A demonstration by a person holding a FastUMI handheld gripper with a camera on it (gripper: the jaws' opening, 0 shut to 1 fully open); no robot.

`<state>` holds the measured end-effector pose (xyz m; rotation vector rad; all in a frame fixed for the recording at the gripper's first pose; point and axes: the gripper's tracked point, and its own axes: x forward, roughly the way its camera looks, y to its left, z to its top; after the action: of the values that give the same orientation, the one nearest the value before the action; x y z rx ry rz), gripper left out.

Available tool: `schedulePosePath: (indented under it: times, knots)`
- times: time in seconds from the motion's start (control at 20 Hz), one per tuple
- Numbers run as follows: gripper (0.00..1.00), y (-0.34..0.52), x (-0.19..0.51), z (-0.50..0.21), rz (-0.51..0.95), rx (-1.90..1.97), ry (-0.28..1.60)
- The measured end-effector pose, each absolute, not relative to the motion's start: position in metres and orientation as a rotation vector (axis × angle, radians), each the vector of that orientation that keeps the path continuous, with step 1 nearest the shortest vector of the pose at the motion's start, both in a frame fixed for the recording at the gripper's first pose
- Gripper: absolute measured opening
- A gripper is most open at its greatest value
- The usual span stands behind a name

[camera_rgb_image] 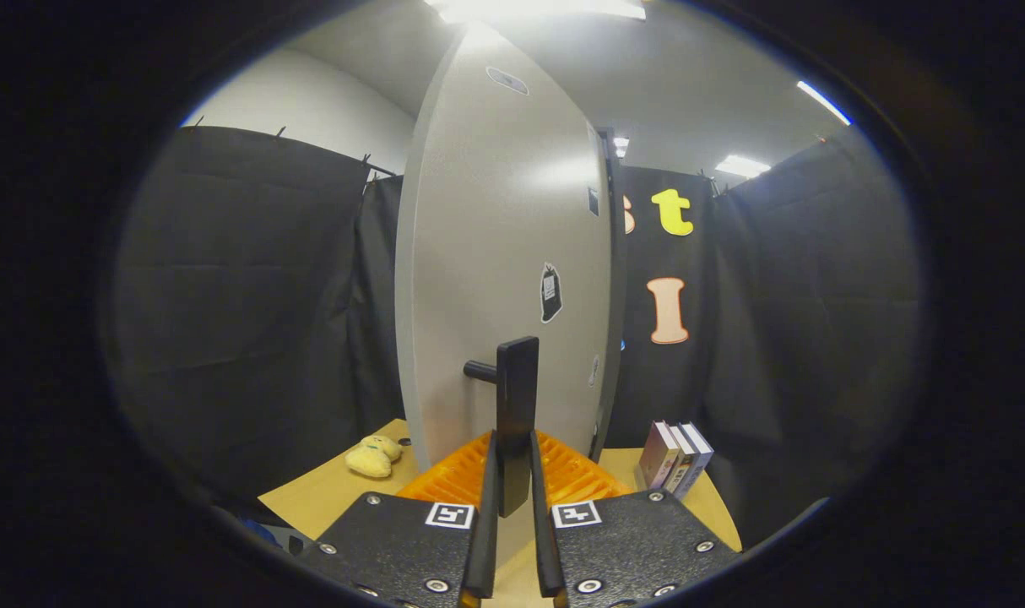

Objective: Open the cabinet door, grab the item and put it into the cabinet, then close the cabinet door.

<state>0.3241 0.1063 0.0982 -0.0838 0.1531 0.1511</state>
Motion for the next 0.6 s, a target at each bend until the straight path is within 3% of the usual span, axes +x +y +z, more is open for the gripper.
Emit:
schedulePosePath:
  times: [0.45, 0.6]
  knots:
    - [0.17, 0.066, 0.330, 0.102, -0.017, -0.115, 0.133]
    - [0.12, 0.058, 0.331, 0.104, -0.051, -0.114, 0.121]
